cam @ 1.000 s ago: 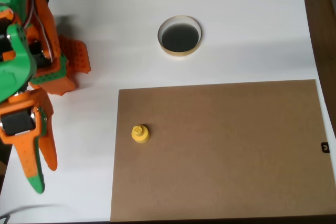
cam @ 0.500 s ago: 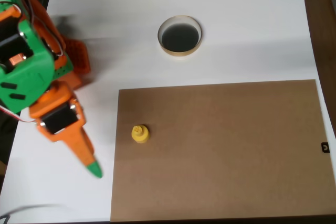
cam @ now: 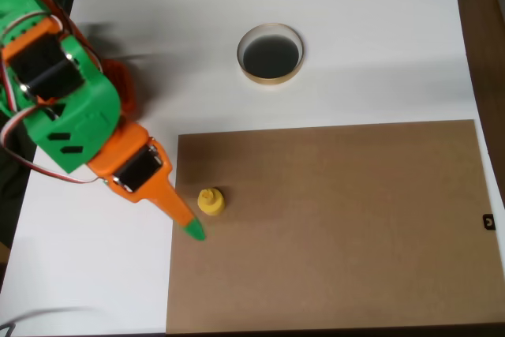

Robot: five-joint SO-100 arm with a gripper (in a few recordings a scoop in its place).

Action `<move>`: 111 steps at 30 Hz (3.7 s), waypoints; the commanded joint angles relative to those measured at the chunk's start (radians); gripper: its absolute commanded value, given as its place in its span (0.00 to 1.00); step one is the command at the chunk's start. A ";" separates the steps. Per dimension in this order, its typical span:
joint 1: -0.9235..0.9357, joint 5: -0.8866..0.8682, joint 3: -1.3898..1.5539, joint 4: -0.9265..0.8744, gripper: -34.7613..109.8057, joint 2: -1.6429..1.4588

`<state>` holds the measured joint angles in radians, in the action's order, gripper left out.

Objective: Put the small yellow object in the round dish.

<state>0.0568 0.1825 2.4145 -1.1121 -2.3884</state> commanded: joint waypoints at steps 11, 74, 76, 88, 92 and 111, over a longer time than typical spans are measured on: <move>-0.146 -0.017 -0.094 -0.026 0.45 0.146; -0.175 0.018 -0.221 0.109 0.30 0.565; -0.173 0.017 -0.233 0.106 0.27 0.574; -0.179 0.038 -0.402 -0.026 0.24 0.561; -0.215 0.069 -0.466 -0.081 0.24 0.560; -0.641 0.152 -0.600 -0.281 0.24 0.615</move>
<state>-0.4955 0.3267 1.8991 -1.3576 -1.7579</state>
